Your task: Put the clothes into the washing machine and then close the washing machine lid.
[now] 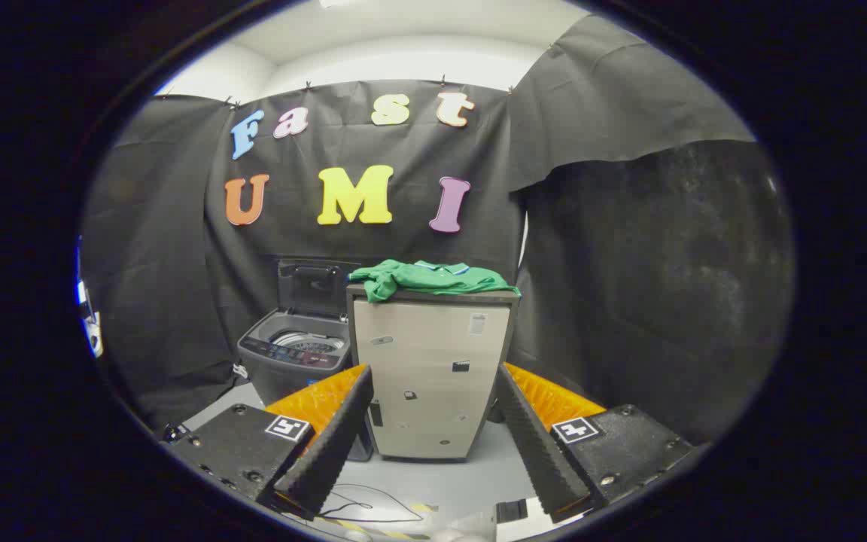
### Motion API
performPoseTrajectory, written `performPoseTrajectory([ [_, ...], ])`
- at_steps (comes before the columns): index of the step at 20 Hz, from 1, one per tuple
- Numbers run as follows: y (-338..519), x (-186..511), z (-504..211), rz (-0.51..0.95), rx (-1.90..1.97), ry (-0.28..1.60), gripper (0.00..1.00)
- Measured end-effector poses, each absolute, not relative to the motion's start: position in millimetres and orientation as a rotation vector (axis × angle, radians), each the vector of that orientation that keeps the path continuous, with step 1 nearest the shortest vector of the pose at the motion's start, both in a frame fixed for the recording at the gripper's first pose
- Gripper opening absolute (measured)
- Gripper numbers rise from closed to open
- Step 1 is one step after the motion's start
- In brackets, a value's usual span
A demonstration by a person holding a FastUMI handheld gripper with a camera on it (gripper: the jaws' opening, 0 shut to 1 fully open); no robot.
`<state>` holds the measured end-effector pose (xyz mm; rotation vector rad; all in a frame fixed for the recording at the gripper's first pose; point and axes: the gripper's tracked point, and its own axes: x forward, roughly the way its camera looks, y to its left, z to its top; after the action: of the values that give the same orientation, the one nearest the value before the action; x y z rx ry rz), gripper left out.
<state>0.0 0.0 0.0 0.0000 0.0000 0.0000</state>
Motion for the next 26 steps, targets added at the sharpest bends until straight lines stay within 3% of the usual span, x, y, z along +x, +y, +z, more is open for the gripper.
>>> performPoseTrajectory([
  [14,13,6,13,-0.007,-0.003,0.005,1.0],
  [26,22,41,74,-0.02,-0.01,-0.022,1.0],
])
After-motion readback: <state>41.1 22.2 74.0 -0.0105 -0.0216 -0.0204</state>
